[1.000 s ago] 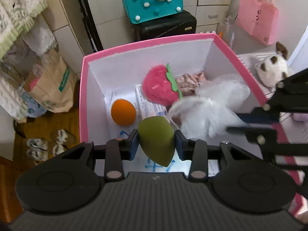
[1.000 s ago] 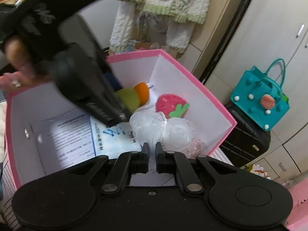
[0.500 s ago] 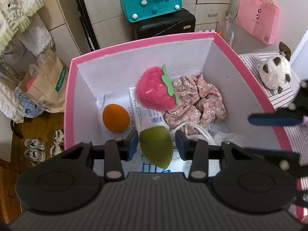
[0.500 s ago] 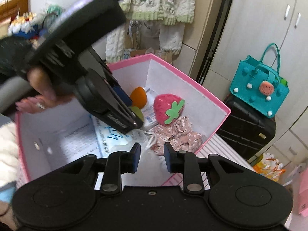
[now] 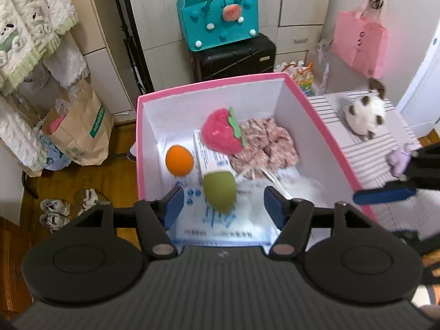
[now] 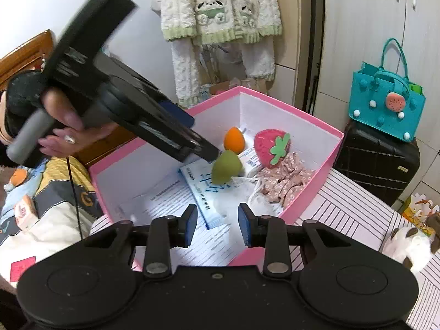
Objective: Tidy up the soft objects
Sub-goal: 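Open the left tool to drop the sponge while the right tool releases the puff into the box, then withdraw both open tools from the box back over the bed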
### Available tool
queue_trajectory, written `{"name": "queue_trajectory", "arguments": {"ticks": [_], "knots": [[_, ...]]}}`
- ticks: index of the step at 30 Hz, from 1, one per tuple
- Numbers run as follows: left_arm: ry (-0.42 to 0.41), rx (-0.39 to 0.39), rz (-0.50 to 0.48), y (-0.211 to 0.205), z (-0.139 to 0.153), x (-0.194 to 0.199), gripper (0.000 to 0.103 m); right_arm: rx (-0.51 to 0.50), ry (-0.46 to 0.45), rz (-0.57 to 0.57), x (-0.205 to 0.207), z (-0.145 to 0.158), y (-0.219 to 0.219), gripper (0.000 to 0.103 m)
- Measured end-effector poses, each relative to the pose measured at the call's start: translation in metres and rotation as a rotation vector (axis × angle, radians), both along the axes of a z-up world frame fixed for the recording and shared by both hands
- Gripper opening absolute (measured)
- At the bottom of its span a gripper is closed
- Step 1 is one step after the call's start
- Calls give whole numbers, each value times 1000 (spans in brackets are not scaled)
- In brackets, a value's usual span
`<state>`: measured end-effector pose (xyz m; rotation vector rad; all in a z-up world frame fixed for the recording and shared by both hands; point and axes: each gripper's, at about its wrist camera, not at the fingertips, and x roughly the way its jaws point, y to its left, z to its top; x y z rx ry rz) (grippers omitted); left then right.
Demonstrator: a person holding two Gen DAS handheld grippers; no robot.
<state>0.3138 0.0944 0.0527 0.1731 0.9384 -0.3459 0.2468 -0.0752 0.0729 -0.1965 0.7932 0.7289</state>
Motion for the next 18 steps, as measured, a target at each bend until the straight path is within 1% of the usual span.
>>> {"name": "queue_trajectory", "arguments": {"ticks": [3, 4, 8, 10, 12, 15, 17, 18], "knots": [[5, 17, -28, 1, 9, -20, 66, 3, -17, -3, -11, 5, -3, 37], [4, 6, -37, 2, 13, -28, 66, 6, -22, -4, -14, 7, -4, 38], [-9, -66, -61, 10, 29, -57, 73, 17, -39, -3, -28, 16, -7, 39], [-39, -90, -72, 15, 36, -75, 76, 23, -58, -3, -37, 21, -10, 40], [-85, -152, -67, 22, 41, -92, 85, 45, -76, 4, -47, 25, -15, 43], [-123, -215, -60, 29, 43, -115, 86, 73, -104, 8, -65, 30, -25, 44], [-145, -233, -59, 30, 44, -128, 86, 79, -129, 12, -79, 34, -31, 46], [-152, -229, -58, 30, 42, -134, 86, 83, -141, 11, -87, 35, -35, 48]]}}
